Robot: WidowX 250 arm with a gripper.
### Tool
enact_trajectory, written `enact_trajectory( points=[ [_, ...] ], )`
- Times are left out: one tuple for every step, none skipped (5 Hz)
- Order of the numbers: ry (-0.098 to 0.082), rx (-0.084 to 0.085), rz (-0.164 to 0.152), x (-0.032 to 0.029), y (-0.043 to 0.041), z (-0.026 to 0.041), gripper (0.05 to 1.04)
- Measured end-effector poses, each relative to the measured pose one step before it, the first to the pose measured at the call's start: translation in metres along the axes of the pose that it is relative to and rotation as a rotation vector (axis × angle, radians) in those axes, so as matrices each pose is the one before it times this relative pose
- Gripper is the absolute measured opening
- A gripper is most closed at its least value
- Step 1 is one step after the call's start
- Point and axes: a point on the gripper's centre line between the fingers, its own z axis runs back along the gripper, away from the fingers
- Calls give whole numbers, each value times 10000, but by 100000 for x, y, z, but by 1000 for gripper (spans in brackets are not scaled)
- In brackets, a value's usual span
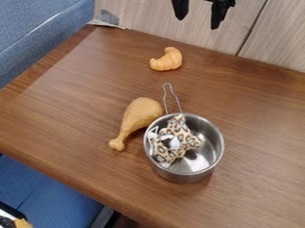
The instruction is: Move the orange thing to the left bottom of the table
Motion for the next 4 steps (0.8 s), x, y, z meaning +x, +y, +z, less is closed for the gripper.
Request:
enact_trajectory(
  points=[
    [429, -4, -41, -611, -43, -1528, 999],
    [230, 6, -309, -826, -14, -965, 999],
    [-24, -14, 16, -613, 1100, 381, 999],
    [-35, 235, 54, -217, 1659, 84, 999]
  ],
)
